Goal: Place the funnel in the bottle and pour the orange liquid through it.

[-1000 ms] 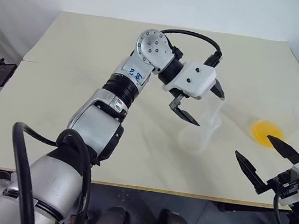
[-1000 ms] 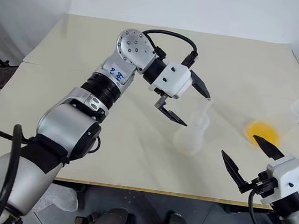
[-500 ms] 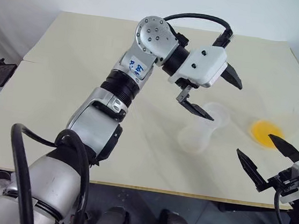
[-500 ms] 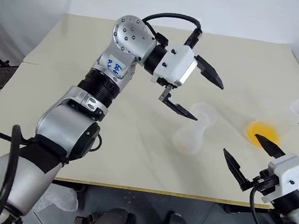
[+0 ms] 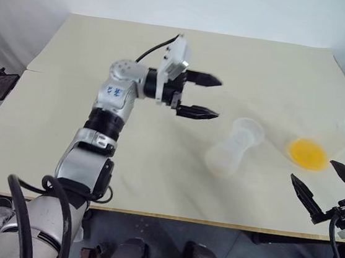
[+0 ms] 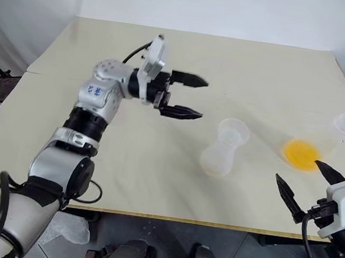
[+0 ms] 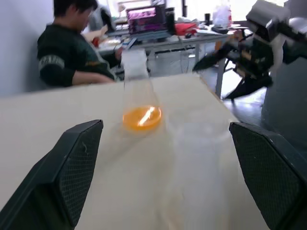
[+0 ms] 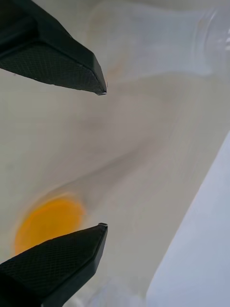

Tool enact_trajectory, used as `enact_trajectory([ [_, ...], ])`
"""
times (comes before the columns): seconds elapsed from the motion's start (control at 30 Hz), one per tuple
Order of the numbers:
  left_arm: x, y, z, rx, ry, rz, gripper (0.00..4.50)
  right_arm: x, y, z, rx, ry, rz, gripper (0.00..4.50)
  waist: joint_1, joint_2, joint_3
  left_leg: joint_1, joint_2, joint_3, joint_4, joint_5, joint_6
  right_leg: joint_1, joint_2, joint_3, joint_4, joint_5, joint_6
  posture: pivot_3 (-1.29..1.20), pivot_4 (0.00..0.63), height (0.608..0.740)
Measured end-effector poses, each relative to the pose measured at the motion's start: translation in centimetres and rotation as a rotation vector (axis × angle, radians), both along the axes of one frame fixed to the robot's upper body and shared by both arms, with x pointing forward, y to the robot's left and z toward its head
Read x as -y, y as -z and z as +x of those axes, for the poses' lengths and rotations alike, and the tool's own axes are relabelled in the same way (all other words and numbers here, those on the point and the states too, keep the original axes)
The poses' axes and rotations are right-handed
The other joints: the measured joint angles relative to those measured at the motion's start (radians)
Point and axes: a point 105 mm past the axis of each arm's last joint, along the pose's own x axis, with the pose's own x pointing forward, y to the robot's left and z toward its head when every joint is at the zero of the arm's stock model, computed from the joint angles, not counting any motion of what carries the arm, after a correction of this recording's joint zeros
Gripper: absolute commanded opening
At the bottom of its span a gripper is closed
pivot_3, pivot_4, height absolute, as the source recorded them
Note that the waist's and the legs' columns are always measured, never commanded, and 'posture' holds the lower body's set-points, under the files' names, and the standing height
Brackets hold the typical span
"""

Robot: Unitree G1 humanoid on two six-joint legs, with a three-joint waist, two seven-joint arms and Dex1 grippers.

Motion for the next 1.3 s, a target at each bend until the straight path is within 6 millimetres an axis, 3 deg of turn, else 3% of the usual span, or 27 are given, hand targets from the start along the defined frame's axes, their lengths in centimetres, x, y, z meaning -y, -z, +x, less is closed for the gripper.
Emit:
enact_trajectory([
  [0.17, -1.9, 1.7, -0.1, -0.048, -0.044, 0.047, 4.49, 0.6, -0.3, -0.3, 0.032, 0.099, 0.030, 4.50, 0.001, 0.000, 0.000, -0.001, 0.000, -0.001, 0.003, -0.001, -0.001, 0.000, 0.000, 0.000, 0.002, 0.000, 0.000, 0.00, 0.150, 0.740],
  [0.37, -4.8, 2.8, -0.3, -0.095, -0.101, 0.077, 4.49, 2.2, 0.4, -2.6, 0.033, 0.291, 0.049, 4.50, 0.000, 0.001, 0.000, 0.000, 0.000, -0.002, 0.004, -0.001, -0.002, 0.000, 0.000, 0.001, 0.005, 0.000, 0.000, 0.00, 0.150, 0.740],
  [0.5, -5.6, 3.3, -1.0, -0.099, -0.086, 0.099, 4.49, 2.4, 0.6, -3.7, 0.035, 0.365, 0.055, 4.50, -0.002, 0.001, -0.001, 0.001, 0.000, -0.001, 0.004, -0.001, -0.002, 0.000, 0.000, 0.003, 0.005, 0.000, 0.000, 0.00, 0.150, 0.740],
  [0.7, -6.5, 7.3, -2.9, -0.196, -0.034, 0.165, 4.49, 3.5, 1.0, -4.9, 0.028, 0.500, 0.072, 4.50, -0.011, 0.003, -0.002, 0.001, 0.000, -0.001, 0.004, -0.002, -0.002, 0.000, 0.001, 0.004, 0.007, 0.000, 0.000, 0.00, 0.150, 0.740],
  [0.87, -5.7, 7.2, -3.4, -0.172, -0.017, 0.156, 4.49, 3.6, 0.2, -4.1, 0.074, 0.508, 0.083, 4.50, -0.008, 0.003, -0.002, 0.001, 0.000, -0.002, 0.004, -0.002, -0.002, 0.000, 0.000, 0.004, 0.007, 0.000, 0.000, 0.00, 0.150, 0.740],
  [0.9, -4.9, 6.4, -3.0, -0.139, -0.038, 0.075, 4.49, 4.9, -0.1, -2.8, 0.088, 0.533, 0.097, 4.50, -0.014, 0.003, -0.002, 0.001, -0.001, -0.001, 0.006, -0.002, -0.001, 0.000, 0.000, 0.005, 0.006, 0.000, 0.000, 0.00, 0.150, 0.740],
  [1.03, -3.0, 5.6, -3.1, -0.112, -0.029, -0.024, 4.49, 6.8, -0.9, -0.6, 0.117, 0.560, 0.123, 4.50, -0.013, 0.003, -0.002, 0.001, -0.001, -0.002, 0.005, -0.002, 0.000, 0.001, -0.001, 0.006, 0.006, 0.000, 0.000, 0.00, 0.150, 0.740],
  [1.3, -2.9, 5.6, -4.0, -0.103, -0.048, -0.073, 4.49, 8.2, -1.0, 1.4, 0.072, 0.525, 0.167, 4.50, -0.026, 0.004, -0.003, 0.001, -0.001, -0.001, 0.005, -0.002, 0.000, -0.001, -0.001, 0.006, 0.007, 0.000, 0.000, 0.00, 0.150, 0.740],
])
